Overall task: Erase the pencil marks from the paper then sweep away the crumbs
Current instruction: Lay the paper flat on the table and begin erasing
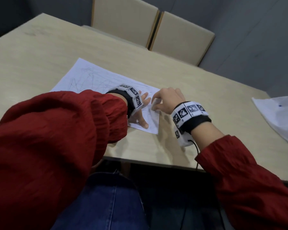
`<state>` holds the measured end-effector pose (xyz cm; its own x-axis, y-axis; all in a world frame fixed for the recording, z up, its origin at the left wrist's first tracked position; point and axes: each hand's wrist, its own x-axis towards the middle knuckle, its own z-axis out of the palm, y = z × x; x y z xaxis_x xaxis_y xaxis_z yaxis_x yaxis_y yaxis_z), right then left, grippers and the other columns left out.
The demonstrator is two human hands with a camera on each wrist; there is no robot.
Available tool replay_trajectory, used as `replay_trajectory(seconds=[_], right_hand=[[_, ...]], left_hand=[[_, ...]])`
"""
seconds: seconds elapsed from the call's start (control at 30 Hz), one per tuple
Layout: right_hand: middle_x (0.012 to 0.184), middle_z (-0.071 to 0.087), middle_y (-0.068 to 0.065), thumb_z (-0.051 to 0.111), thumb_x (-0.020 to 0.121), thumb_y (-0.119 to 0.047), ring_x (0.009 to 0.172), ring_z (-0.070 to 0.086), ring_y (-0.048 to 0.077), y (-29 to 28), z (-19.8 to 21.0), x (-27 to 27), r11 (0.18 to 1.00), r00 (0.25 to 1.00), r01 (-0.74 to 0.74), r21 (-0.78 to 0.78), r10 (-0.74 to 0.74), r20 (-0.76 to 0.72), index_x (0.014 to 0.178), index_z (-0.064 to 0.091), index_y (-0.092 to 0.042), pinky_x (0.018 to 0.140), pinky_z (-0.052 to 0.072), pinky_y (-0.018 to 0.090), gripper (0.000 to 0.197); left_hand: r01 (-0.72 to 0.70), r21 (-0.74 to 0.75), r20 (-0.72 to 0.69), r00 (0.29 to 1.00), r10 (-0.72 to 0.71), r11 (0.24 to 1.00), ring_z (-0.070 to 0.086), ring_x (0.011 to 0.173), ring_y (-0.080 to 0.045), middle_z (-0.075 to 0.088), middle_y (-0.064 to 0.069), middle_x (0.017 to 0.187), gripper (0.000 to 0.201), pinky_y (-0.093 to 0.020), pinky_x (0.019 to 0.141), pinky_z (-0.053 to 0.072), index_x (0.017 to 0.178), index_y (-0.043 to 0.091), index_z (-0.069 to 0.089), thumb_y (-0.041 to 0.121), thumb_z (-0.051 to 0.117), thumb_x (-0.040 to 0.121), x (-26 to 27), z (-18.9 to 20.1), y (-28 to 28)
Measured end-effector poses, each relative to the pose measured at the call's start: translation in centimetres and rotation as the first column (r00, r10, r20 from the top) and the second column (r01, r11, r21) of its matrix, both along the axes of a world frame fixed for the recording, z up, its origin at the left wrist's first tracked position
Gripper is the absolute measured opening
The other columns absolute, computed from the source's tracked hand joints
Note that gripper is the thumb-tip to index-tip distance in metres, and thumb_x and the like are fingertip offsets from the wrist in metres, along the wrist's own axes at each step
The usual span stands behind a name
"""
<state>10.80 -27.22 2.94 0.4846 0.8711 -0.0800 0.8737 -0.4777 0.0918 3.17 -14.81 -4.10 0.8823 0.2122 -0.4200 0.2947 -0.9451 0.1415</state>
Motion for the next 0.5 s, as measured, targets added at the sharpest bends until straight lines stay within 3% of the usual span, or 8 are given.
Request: replay_trajectory(seconds=[0.07,0.17,0.23,0.3,0.4,0.5], right_hand=[[0.076,0.064,-0.017,0.067,0.081,-0.022,0.086,0.057,0.009,-0.2,-0.4,-0.2,1.0,1.0,0.011,-0.007,-0.011,-0.012,0.087,0.072,-0.028,0.076,0.024,0.026,0.01],[0.076,0.059,-0.015,0.069,0.08,-0.032,0.078,0.049,0.011,-2.6,-0.5,-0.4,0.996,0.996,-0.028,-0.082,0.021,-0.082,0.089,0.072,-0.031,0.075,0.028,0.027,0.01],[0.071,0.058,-0.013,0.072,0.075,-0.036,0.074,0.05,0.013,-3.6,-0.2,-0.1,0.992,0.987,-0.033,-0.122,0.013,-0.161,0.088,0.073,-0.031,0.071,0.032,0.026,0.013],[0.067,0.056,-0.014,0.074,0.075,-0.027,0.075,0.054,0.016,-3.4,0.0,0.9,0.998,0.977,0.023,-0.062,-0.035,-0.21,0.086,0.073,-0.028,0.068,0.037,0.025,0.011],[0.077,0.061,-0.01,0.07,0.081,-0.016,0.081,0.056,0.015,-1.9,0.2,2.1,0.994,0.962,0.105,0.039,-0.091,-0.259,0.089,0.071,-0.021,0.069,0.04,0.024,0.01],[0.096,0.065,0.003,0.066,0.085,-0.012,0.089,0.056,0.018,-0.5,-0.2,3.1,0.994,0.965,0.105,0.029,-0.095,-0.246,0.101,0.07,-0.014,0.073,0.04,0.023,0.016]], left_hand=[[-0.012,0.0,-0.013,1.0,0.012,1.0,-0.02,0.147,-0.025,-0.025,0.001,0.159,0.132,-0.05,0.117,-0.007,0.152,0.027,-0.017,0.078,0.066,0.063,0.0,0.2,-0.2],[-0.027,0.0,-0.033,0.999,0.027,1.0,-0.017,0.148,-0.027,-0.025,-0.001,0.159,0.13,-0.05,0.117,-0.004,0.153,0.025,-0.015,0.075,0.067,0.065,-0.4,1.2,-0.6],[-0.033,0.033,-0.055,0.998,0.034,0.999,-0.005,0.149,-0.03,-0.015,-0.004,0.162,0.128,-0.05,0.118,0.007,0.155,0.024,-0.007,0.075,0.068,0.064,-0.4,2.2,-1.1],[-0.065,0.065,-0.073,0.995,0.069,0.996,0.013,0.148,-0.031,0.006,-0.007,0.163,0.123,-0.049,0.115,0.021,0.156,0.022,0.01,0.078,0.068,0.063,0.0,3.2,-1.7],[-0.132,0.077,-0.062,0.989,0.137,0.988,0.037,0.139,-0.028,0.035,-0.009,0.154,0.102,-0.041,0.108,0.034,0.149,0.016,0.037,0.075,0.064,0.07,0.1,4.6,-2.6],[-0.134,0.138,-0.016,0.99,0.138,0.981,0.039,0.137,-0.029,0.035,-0.012,0.154,0.093,-0.039,0.106,0.035,0.147,0.011,0.038,0.071,0.058,0.079,0.5,5.1,-3.1]])
